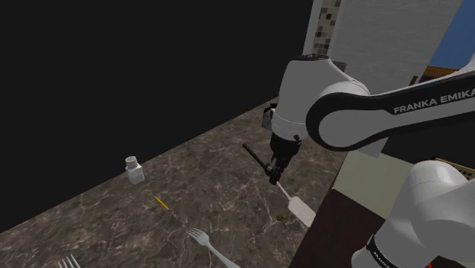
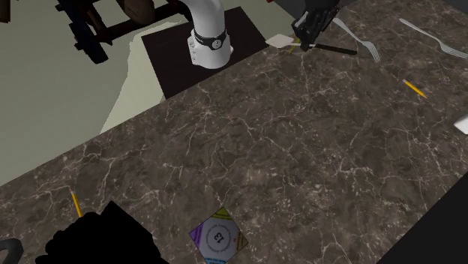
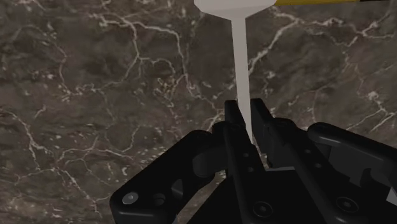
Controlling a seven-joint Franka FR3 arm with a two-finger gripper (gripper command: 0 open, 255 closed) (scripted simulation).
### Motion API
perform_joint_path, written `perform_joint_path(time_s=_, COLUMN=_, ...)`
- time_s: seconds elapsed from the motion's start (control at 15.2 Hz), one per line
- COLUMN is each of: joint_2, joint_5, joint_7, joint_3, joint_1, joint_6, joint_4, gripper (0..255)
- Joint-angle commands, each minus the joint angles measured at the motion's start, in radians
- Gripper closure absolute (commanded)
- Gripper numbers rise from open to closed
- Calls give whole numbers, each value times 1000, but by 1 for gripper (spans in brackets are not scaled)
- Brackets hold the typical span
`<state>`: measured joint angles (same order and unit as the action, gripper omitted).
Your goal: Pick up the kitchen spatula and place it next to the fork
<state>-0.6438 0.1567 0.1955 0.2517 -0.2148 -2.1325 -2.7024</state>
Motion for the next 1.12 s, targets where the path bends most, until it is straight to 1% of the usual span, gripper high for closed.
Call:
perform_joint_path(time_s=0.0, joint_2=10, joint_5=5, joint_7=4, joint_3=7, joint_1=-3, joint_6=-32, joint_4=-22, gripper=255)
perform_joint_path(time_s=0.73, joint_2=114, joint_5=18, joint_7=8, joint_3=35, joint_1=-3, joint_6=-229, joint_4=-115, gripper=255)
perform_joint_path(time_s=1.06, joint_2=114, joint_5=18, joint_7=8, joint_3=35, joint_1=-3, joint_6=-229, joint_4=-115, gripper=255)
